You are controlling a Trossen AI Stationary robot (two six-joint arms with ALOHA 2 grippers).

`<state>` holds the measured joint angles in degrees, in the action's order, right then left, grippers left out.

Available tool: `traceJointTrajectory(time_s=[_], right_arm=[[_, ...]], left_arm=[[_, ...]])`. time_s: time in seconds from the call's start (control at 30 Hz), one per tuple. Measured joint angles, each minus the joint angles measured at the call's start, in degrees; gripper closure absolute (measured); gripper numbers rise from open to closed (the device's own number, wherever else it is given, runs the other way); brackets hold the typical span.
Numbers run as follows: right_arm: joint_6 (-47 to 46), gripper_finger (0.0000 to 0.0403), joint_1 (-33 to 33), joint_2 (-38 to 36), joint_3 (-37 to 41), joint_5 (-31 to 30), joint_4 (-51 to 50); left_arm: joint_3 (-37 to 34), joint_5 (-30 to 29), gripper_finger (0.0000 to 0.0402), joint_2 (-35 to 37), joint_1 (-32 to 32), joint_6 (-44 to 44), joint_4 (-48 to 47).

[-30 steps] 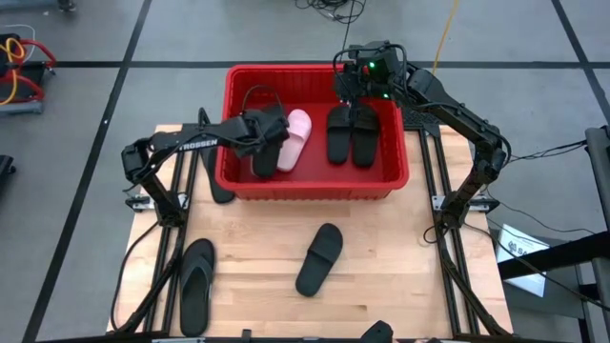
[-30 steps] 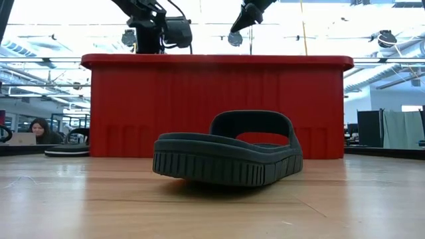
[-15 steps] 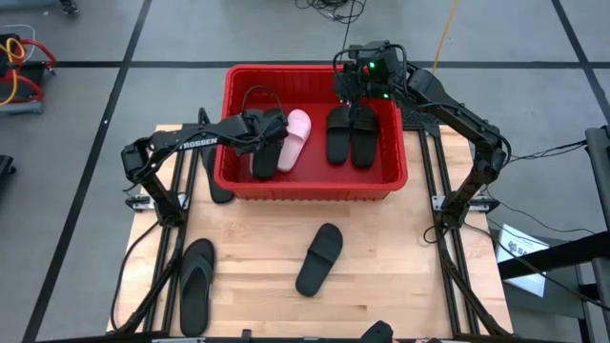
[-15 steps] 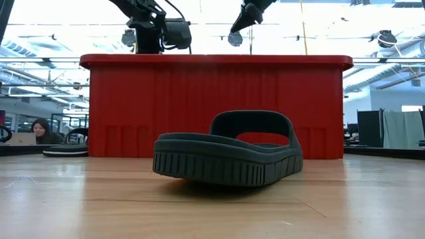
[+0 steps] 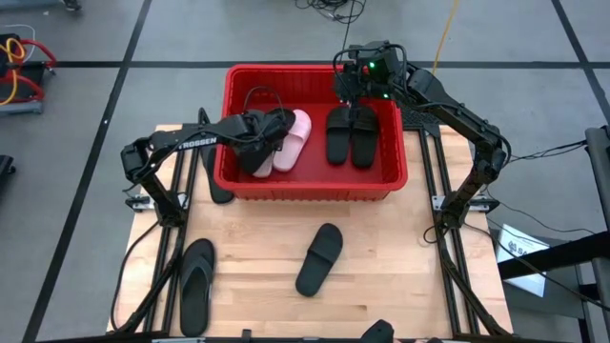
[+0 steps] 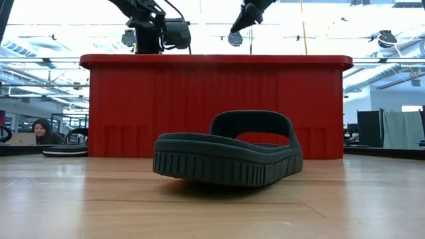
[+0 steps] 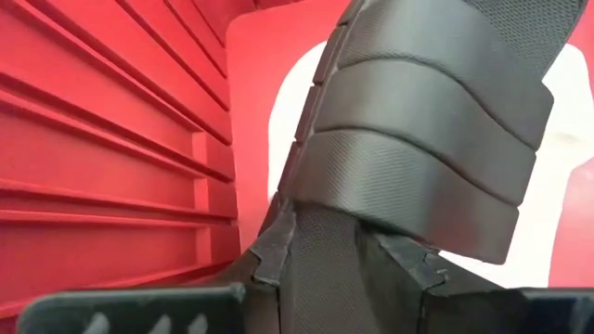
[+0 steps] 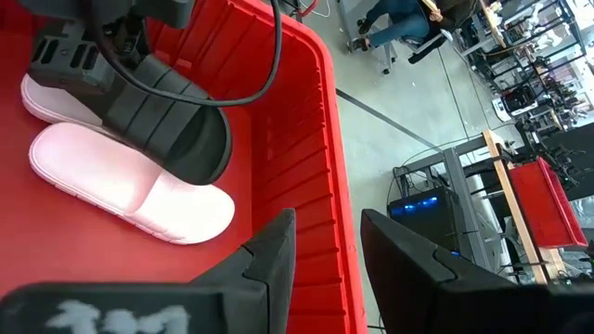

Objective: Pick and place slides into bin
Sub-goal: Put the black slide on top of the pink slide in the red bin

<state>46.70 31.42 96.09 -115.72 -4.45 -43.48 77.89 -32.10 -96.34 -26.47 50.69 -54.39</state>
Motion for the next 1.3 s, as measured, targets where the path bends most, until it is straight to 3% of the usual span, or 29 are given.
traceJointTrajectory(time_s=[0.53,0.77,0.9,1.03,1.17,1.3], right_arm=[[-1.03,0.0289,-0.02,0.00,0.00,0.00,0.00],[-1.03,0.0289,0.00,0.00,0.00,0.00,0.00],[-1.03,0.0289,-0.02,0.00,0.00,0.00,0.00],[-1.03,0.0289,-0.02,0.00,0.00,0.00,0.00],[-1.03,0.0289,-0.02,0.00,0.00,0.00,-0.02],[-1.00,0.0289,0.00,0.00,0.00,0.00,-0.02]], left_arm=[[0.53,4.36,0.0295,0.18,-0.04,4.21,-2.90],[6.52,6.92,0.0295,-0.06,-0.06,4.21,-6.67],[10.87,7.24,0.0295,-0.15,-0.10,-0.47,-6.36],[13.35,7.60,0.0295,-0.02,-0.04,-9.47,1.08],[13.35,11.43,0.0295,-0.19,-0.43,-14.87,9.48],[13.40,14.63,0.0295,-2.44,-0.63,-16.10,11.52]])
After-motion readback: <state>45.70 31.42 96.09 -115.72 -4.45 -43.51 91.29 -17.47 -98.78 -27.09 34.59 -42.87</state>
